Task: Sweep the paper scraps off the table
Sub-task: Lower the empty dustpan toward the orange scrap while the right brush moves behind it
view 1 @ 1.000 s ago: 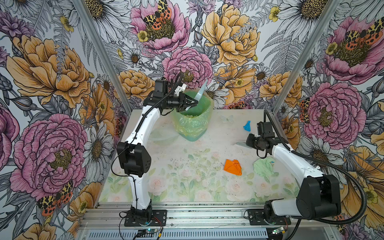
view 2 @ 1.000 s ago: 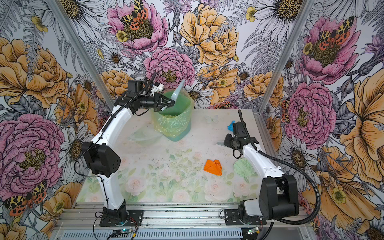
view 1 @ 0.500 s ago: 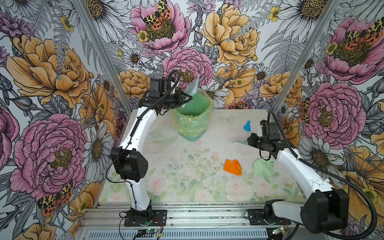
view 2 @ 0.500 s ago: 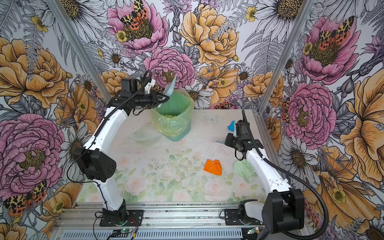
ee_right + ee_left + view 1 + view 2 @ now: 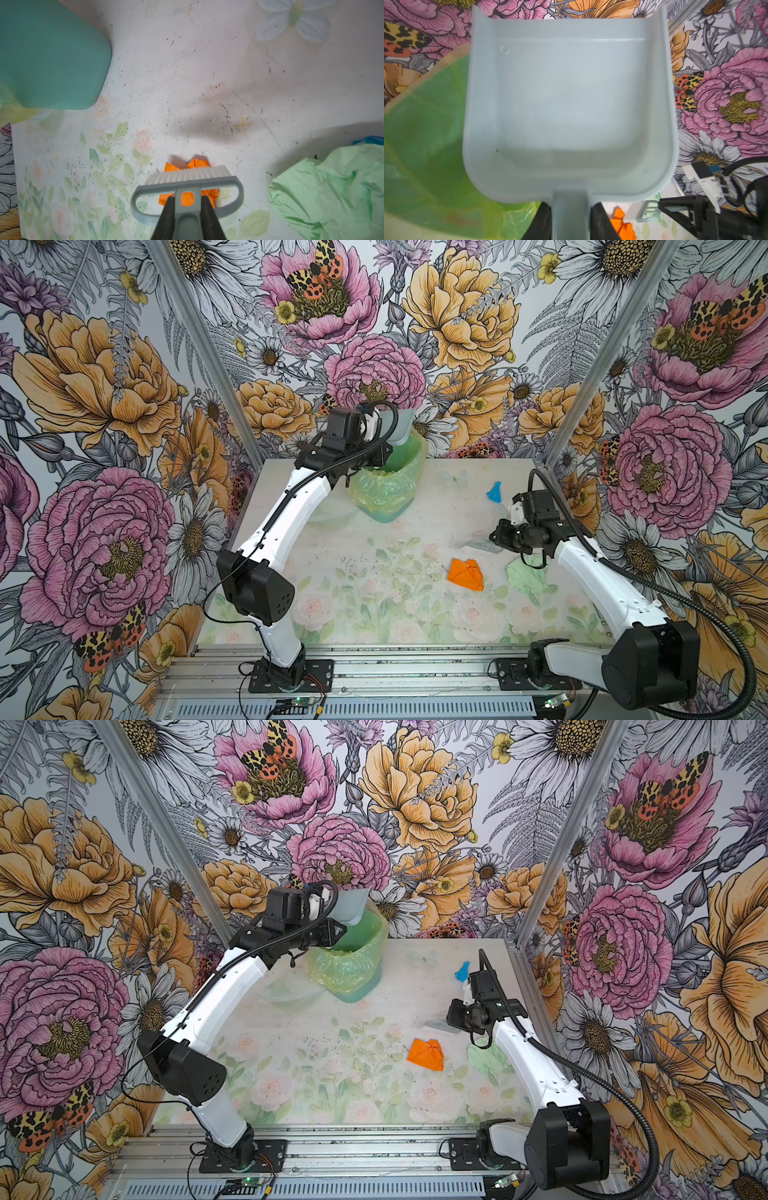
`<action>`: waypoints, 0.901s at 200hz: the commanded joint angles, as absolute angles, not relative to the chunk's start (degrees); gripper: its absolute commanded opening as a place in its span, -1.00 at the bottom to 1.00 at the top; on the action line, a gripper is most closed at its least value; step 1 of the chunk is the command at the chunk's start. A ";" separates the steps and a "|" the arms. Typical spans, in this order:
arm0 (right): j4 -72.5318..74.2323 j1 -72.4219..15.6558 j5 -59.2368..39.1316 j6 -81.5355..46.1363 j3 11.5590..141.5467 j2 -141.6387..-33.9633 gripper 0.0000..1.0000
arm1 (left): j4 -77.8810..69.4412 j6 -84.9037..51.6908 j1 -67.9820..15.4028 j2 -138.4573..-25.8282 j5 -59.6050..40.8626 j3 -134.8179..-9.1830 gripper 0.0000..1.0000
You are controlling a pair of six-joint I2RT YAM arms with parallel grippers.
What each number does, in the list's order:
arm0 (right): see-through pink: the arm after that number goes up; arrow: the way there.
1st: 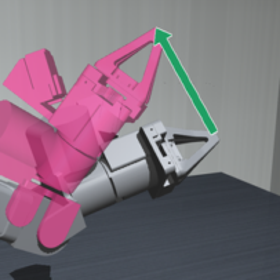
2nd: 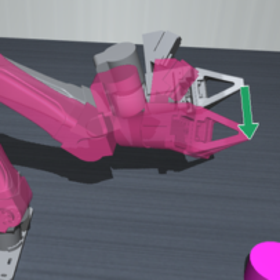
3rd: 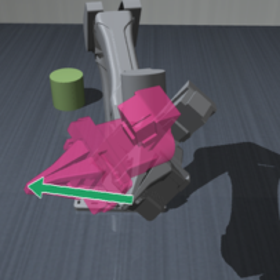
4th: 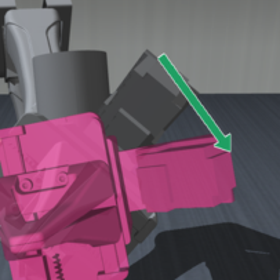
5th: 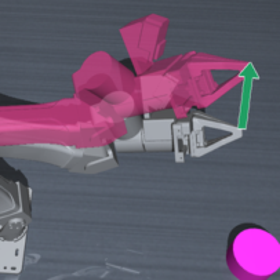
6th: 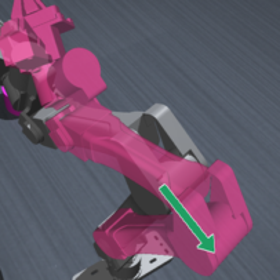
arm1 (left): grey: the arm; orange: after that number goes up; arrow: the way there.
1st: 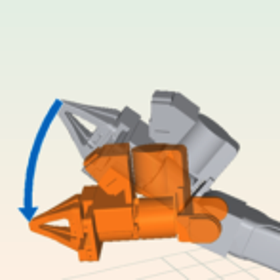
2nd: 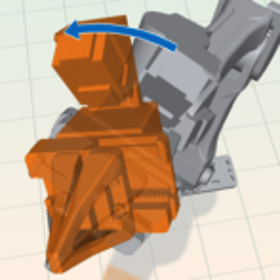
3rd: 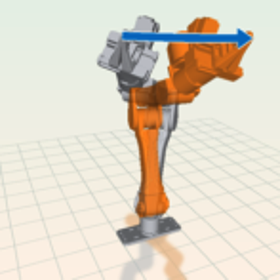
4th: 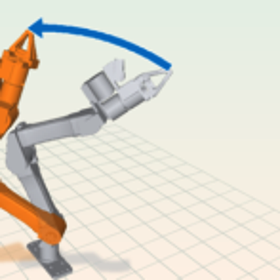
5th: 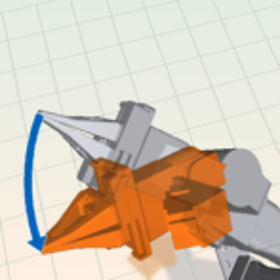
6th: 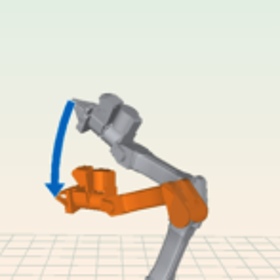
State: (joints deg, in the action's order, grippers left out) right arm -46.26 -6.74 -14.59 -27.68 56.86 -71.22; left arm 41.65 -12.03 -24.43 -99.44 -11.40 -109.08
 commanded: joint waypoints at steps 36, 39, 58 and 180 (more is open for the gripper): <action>-54.51 -12.86 -15.03 -27.86 59.41 -72.36 -1.00 | 42.43 -2.27 -30.12 -93.13 1.65 -106.32 -0.51; -54.71 -13.29 -14.83 -27.86 59.49 -72.46 -1.00 | 42.59 -1.86 -30.47 -92.82 1.96 -106.16 -0.50; -56.43 -15.41 -13.01 -28.37 60.11 -73.47 -1.00 | 44.02 -0.28 -32.41 -91.53 2.09 -105.84 -0.49; -56.33 -18.54 -0.05 -29.92 62.43 -81.28 -1.00 | 46.50 -1.79 -40.59 -80.17 0.62 -86.05 -0.50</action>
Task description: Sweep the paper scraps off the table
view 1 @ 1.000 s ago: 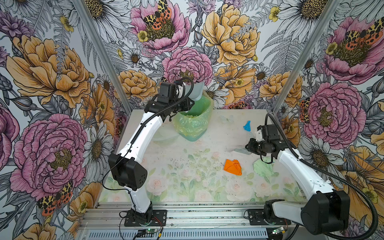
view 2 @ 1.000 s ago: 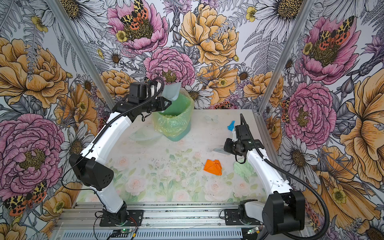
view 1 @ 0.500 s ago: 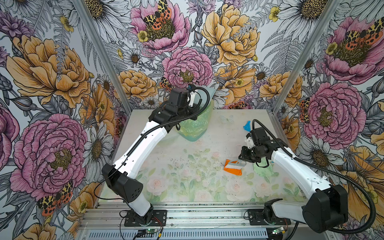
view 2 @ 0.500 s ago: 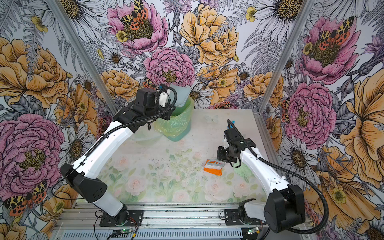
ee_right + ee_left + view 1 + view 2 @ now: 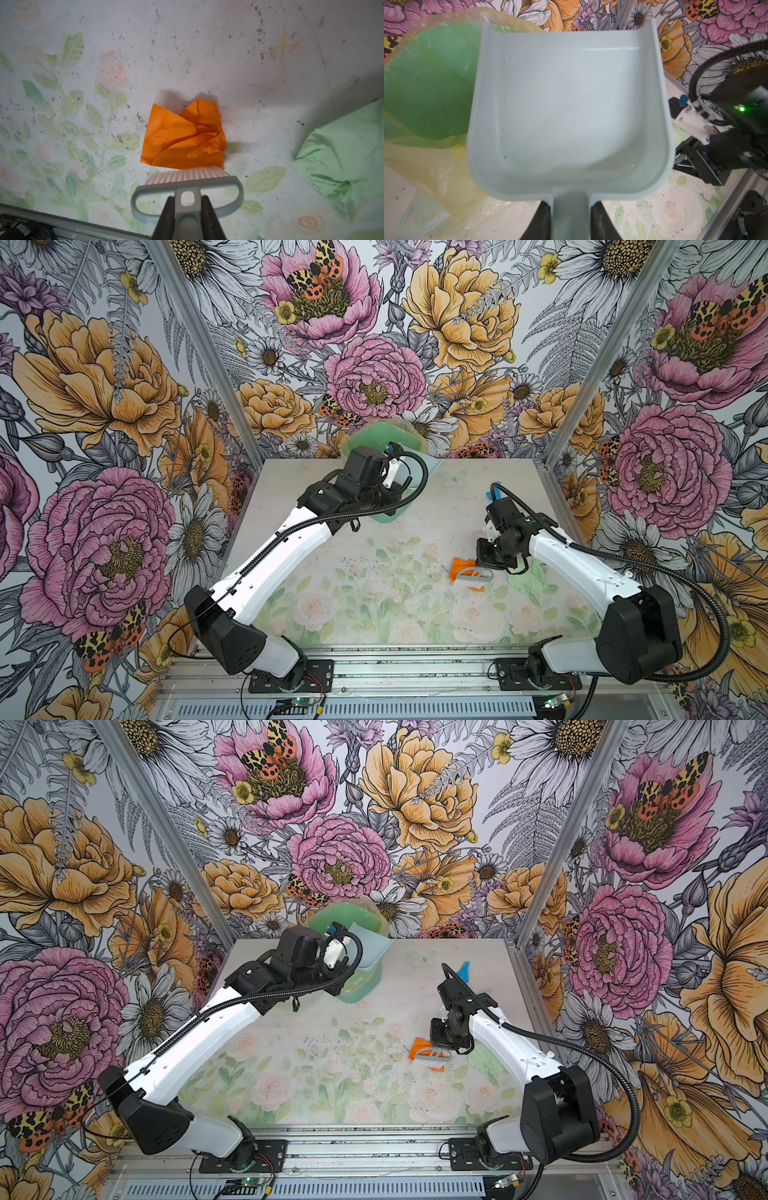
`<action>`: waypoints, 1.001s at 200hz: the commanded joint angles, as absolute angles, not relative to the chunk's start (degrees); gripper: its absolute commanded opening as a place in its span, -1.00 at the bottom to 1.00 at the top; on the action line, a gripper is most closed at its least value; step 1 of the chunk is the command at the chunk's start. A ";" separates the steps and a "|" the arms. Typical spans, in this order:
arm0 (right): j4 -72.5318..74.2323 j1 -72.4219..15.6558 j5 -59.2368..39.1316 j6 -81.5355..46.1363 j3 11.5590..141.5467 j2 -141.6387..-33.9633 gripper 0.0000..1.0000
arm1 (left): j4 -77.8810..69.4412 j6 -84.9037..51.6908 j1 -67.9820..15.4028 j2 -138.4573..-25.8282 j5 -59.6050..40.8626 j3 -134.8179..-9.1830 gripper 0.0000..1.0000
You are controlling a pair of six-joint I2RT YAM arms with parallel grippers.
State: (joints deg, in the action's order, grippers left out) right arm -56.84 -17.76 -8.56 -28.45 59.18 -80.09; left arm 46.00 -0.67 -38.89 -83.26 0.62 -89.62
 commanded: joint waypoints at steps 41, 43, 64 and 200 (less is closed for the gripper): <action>-51.13 -18.59 4.69 -30.16 64.83 -83.16 -1.00 | 46.52 -4.48 -45.26 -77.00 2.07 -79.59 -0.50; -50.84 -18.58 4.97 -30.15 65.07 -83.41 -1.00 | 46.50 -4.70 -45.39 -76.86 2.03 -79.38 -0.50; -49.07 -18.57 7.30 -29.47 68.12 -86.88 -1.00 | 46.49 -6.25 -47.18 -76.58 1.38 -77.68 -0.50; -47.46 -17.07 4.82 -23.30 80.96 -90.06 -1.00 | 46.49 -8.93 -52.33 -88.30 1.78 -76.73 -0.53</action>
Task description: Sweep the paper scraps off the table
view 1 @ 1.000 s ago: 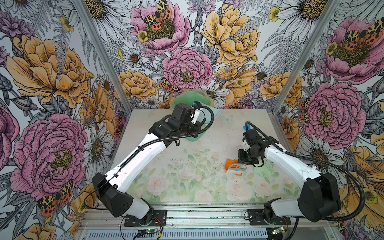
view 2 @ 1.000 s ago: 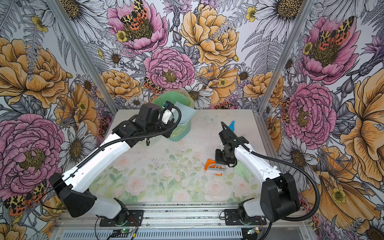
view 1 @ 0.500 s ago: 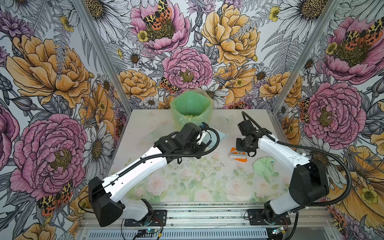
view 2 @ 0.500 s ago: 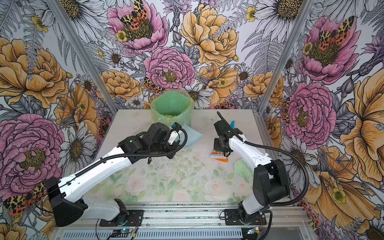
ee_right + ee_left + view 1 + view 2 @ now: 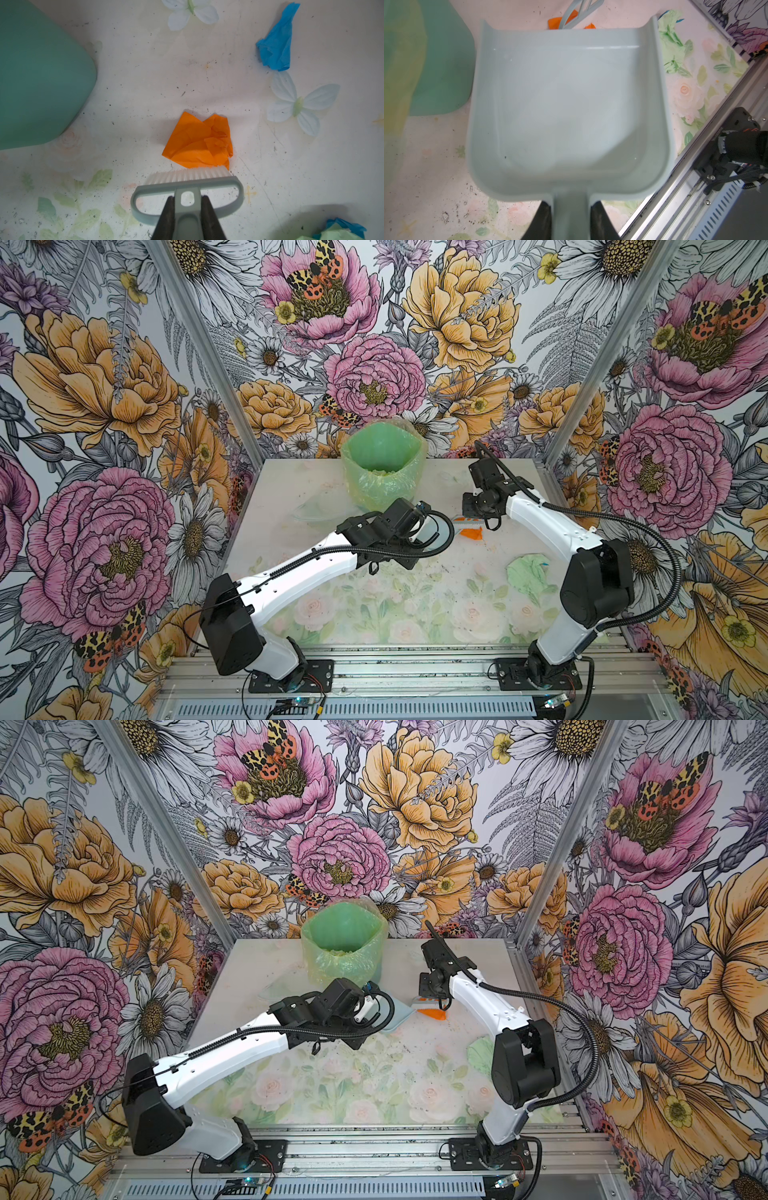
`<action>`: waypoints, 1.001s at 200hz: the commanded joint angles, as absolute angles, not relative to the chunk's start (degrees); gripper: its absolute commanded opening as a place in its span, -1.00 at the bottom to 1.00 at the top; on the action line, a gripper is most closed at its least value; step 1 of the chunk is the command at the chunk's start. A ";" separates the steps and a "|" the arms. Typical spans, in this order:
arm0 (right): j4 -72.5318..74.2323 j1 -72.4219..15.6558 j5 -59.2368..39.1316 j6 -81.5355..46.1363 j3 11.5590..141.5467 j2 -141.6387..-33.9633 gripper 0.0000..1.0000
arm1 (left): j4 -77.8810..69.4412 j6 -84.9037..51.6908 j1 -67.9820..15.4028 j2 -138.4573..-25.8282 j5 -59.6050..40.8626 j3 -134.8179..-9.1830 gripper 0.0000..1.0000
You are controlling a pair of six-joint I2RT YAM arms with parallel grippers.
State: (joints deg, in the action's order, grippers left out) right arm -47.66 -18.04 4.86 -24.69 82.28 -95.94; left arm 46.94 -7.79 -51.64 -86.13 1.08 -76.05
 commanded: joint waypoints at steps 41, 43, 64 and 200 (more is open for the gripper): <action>-47.37 -13.85 8.18 -24.42 78.41 -85.02 -1.00 | 46.27 -8.72 -53.22 -91.34 -0.41 -77.10 -0.55; -47.37 -13.70 8.59 -24.60 78.27 -85.00 -1.00 | 46.24 -8.71 -53.25 -91.50 -0.50 -77.11 -0.56; -47.37 -12.82 13.03 -26.31 77.89 -85.50 -1.00 | 46.26 -8.09 -53.78 -93.22 -0.54 -76.73 -0.57; -47.02 -12.39 19.97 -26.24 81.64 -97.91 -1.00 | 42.77 -9.13 -56.18 -103.79 -1.15 -75.93 -0.63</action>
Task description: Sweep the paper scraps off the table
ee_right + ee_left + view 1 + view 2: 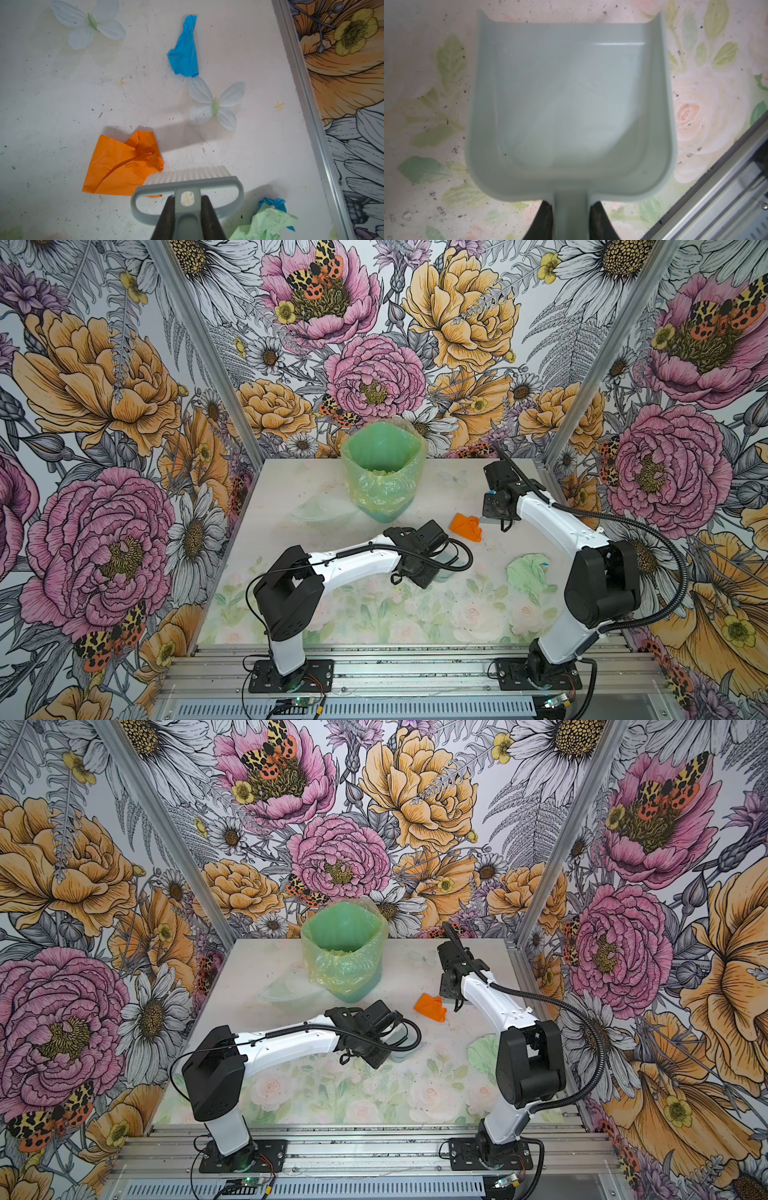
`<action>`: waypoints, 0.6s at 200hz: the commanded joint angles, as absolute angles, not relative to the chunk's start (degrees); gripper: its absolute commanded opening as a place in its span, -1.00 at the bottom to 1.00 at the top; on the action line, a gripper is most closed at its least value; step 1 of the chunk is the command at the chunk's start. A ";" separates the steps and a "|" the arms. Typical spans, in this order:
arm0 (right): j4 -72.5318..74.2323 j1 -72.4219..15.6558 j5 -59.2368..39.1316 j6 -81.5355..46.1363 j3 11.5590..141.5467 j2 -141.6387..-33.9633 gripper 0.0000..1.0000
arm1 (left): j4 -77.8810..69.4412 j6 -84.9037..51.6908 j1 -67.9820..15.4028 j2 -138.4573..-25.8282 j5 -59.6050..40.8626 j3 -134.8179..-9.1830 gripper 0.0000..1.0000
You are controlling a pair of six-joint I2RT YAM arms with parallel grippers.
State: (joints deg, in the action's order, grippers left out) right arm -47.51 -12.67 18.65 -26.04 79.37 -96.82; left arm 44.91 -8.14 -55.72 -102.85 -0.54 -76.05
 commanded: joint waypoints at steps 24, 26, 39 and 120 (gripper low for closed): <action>-46.94 -12.45 19.40 -25.93 81.56 -98.34 -1.00 | 42.71 -9.15 -56.22 -106.12 0.07 -76.46 -0.63; -46.93 -12.47 19.31 -25.93 81.56 -98.39 -1.00 | 42.65 -9.16 -56.18 -106.22 0.33 -76.53 -0.63; -46.54 -12.55 18.46 -25.79 81.30 -98.44 -1.00 | 42.78 -9.01 -56.16 -107.13 0.76 -76.73 -0.64; -44.75 -16.26 15.15 -22.57 75.82 -96.61 -1.00 | 42.26 -9.05 -55.44 -108.93 0.86 -76.29 -0.66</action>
State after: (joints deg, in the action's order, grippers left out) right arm -45.76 -15.18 16.19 -24.58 78.04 -98.02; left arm 43.77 -8.64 -55.75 -109.12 -0.40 -76.07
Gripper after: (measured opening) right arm 0.181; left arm 0.223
